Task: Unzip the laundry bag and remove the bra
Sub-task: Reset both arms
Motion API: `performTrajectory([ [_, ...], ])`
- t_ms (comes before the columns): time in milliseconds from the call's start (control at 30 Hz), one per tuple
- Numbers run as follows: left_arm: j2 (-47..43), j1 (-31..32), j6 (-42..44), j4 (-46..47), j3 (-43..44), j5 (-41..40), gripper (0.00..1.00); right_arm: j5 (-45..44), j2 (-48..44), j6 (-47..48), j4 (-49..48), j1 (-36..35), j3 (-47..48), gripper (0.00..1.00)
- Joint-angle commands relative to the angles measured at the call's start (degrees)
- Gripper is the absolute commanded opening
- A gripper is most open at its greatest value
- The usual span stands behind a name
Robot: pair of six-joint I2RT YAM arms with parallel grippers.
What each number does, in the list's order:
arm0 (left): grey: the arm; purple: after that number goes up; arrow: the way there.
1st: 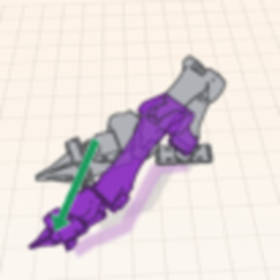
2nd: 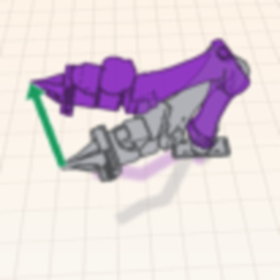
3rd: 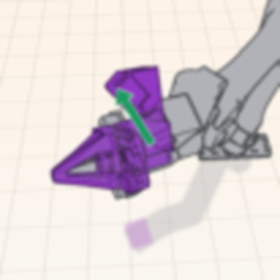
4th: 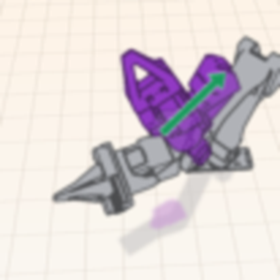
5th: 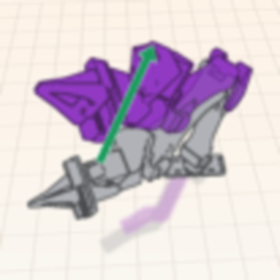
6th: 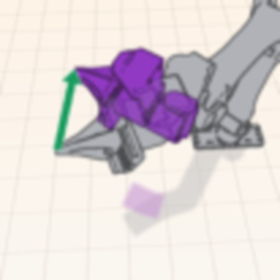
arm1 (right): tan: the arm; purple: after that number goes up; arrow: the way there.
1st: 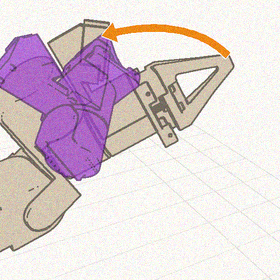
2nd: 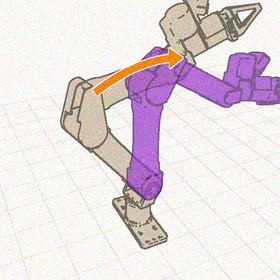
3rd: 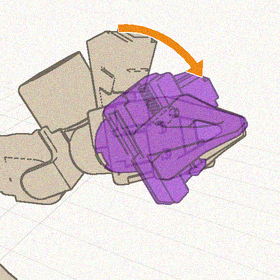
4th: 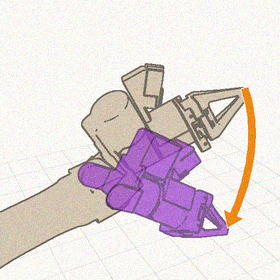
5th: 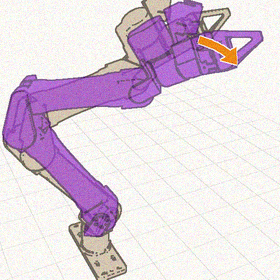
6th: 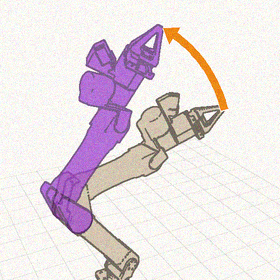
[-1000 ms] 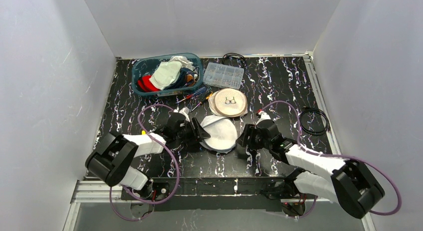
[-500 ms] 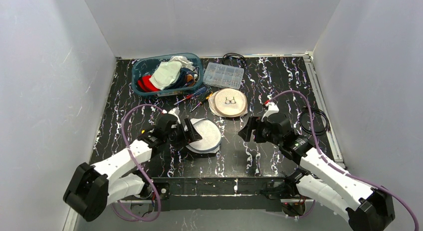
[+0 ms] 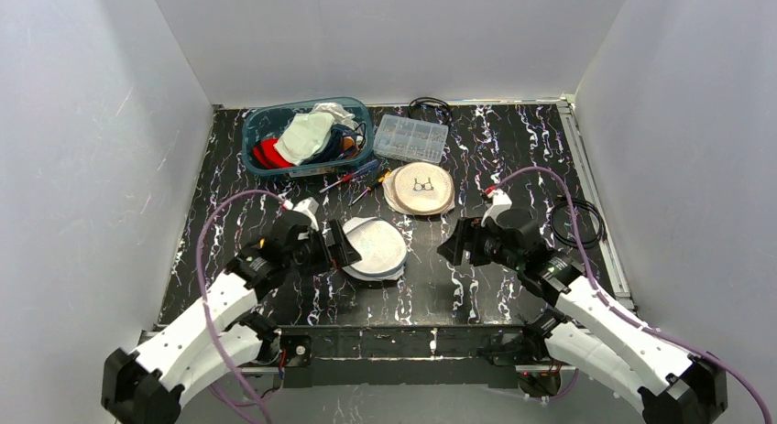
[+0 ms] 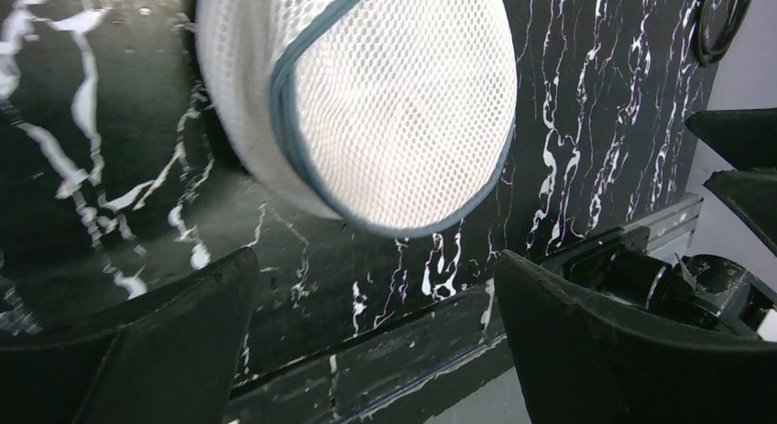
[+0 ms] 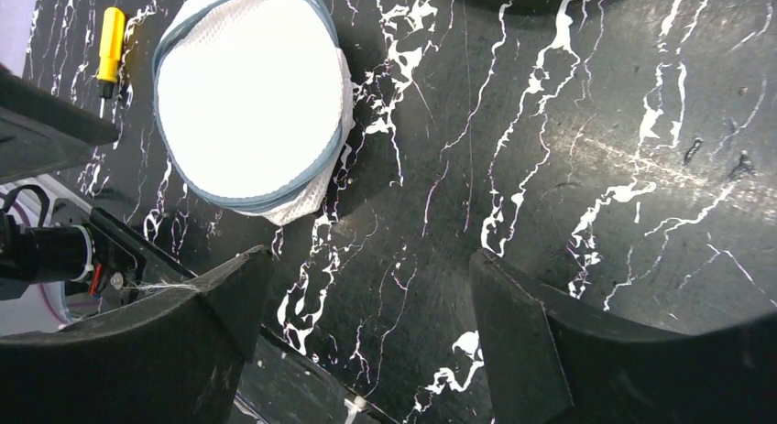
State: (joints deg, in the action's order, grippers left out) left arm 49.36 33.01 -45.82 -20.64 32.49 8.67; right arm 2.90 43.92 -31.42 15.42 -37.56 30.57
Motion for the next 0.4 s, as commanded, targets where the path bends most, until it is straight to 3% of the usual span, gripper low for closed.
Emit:
performTrajectory([
  [0, -7.6, 0.1, 2.7, -15.3, 5.4, -10.6, 0.99, -3.9, -4.6, 3.3, 1.6, 0.1, 4.0, 0.86],
  [167, -12.7, 0.1, 3.3, -23.5, 11.2, -22.6, 0.99, -12.2, -10.5, 3.6, 2.4, 0.2, 5.4, 0.90],
  [233, -13.8, 0.1, 3.6, -24.3, 13.0, -24.6, 0.98, -14.2, -11.6, 3.6, 2.6, 0.1, 5.7, 0.98],
  [367, -14.7, 0.1, 3.7, -24.4, 14.5, -26.4, 0.98, -16.2, -11.7, 3.6, 3.5, 0.1, 6.3, 0.99],
])
